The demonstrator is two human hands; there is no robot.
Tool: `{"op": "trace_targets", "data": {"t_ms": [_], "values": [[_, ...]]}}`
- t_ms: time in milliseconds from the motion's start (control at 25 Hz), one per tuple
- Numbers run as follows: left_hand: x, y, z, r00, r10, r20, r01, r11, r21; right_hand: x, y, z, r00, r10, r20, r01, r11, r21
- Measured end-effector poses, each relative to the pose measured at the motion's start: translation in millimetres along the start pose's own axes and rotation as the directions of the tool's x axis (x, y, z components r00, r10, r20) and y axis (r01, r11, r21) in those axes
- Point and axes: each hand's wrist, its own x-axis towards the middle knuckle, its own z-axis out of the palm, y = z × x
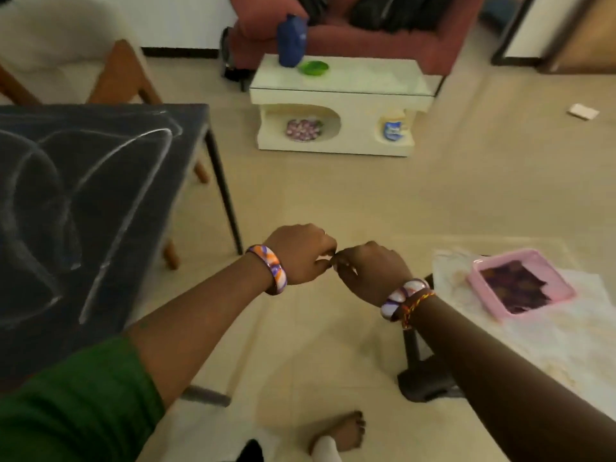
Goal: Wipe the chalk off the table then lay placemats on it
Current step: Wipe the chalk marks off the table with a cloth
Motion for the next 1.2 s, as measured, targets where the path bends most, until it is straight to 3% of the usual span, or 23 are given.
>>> {"op": "trace_targets", "data": {"t_ms": [200,440,640,760,840,920,1000,1200], "values": [[146,88,19,0.948,0.259,0.187,-0.256,0.966,-0.035,-32,144,0,0.942,0.33,0.057,-0.335,0.931,0.144],[263,156,45,0.818,0.446,0.362,-0.442,0.891,-0.1,-77,259,18,0.73,0.675,0.104,-0.675,0.689,0.264],[358,183,107,0.671,0.455,0.585,-0.421,0.884,-0.204,-71,344,54,0.522,0.806,0.279,-0.809,0.364,0.462],[404,194,153,0.613,0.4,0.682,-0.319,0.914,-0.25,-43,394,78,0.31,0.872,0.378,-0.789,0.014,0.615],[425,199,177,0.642,0.354,0.681,-0.21,0.934,-0.288,-18,420,94,0.159,0.871,0.465,-0.751,-0.199,0.629],[443,202,198,0.671,0.301,0.678,-0.087,0.94,-0.331,7,438,117,0.099,0.865,0.491,-0.79,-0.231,0.568],[457,202,214,0.661,0.277,0.697,0.01,0.926,-0.378,28,447,140,0.079,0.87,0.488,-0.874,-0.175,0.453],[463,205,228,0.677,0.287,0.678,0.091,0.881,-0.464,42,445,161,0.016,0.921,0.388,-0.946,-0.112,0.305]]}}
